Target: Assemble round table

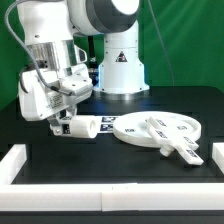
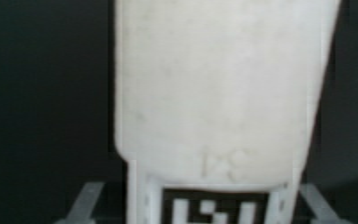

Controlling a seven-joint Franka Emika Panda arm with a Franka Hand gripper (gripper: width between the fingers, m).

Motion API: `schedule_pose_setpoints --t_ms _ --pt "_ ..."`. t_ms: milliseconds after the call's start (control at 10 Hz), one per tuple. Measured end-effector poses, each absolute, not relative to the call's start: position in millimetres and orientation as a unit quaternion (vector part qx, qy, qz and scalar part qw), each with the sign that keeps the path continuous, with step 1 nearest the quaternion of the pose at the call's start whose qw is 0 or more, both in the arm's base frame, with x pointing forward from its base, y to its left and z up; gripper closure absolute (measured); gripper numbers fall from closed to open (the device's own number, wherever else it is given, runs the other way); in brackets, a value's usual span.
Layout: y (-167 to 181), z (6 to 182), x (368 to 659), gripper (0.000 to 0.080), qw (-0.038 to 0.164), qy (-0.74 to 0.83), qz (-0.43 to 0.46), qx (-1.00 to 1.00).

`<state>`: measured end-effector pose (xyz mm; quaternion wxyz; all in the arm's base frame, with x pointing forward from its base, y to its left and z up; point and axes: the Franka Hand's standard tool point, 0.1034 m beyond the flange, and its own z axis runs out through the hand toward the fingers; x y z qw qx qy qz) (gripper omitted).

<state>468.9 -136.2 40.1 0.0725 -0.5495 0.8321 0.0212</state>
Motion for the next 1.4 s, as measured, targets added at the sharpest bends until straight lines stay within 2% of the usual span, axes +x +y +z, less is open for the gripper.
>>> schedule_pose_setpoints --t_ms 100,300,500,900,1200,1400 --pt "-136.2 39.0 466.7 0.0481 0.073 0.854 0.027 -0.515" --pt "-152.4 33.7 442.8 0.0481 0.053 0.927 0.065 -0.365" --pt "-153.3 24.9 426.7 0.0481 0.034 0.969 0.081 -0.231" --pt "-149.7 23.9 429.0 0.0481 0.035 0.972 0.084 -0.216" --pt "-169.6 17.0 385.6 0.0481 0.007 0.98 0.129 -0.154" --pt "-174.1 6.7 372.9 0.0481 -0.008 0.98 0.134 -0.147"
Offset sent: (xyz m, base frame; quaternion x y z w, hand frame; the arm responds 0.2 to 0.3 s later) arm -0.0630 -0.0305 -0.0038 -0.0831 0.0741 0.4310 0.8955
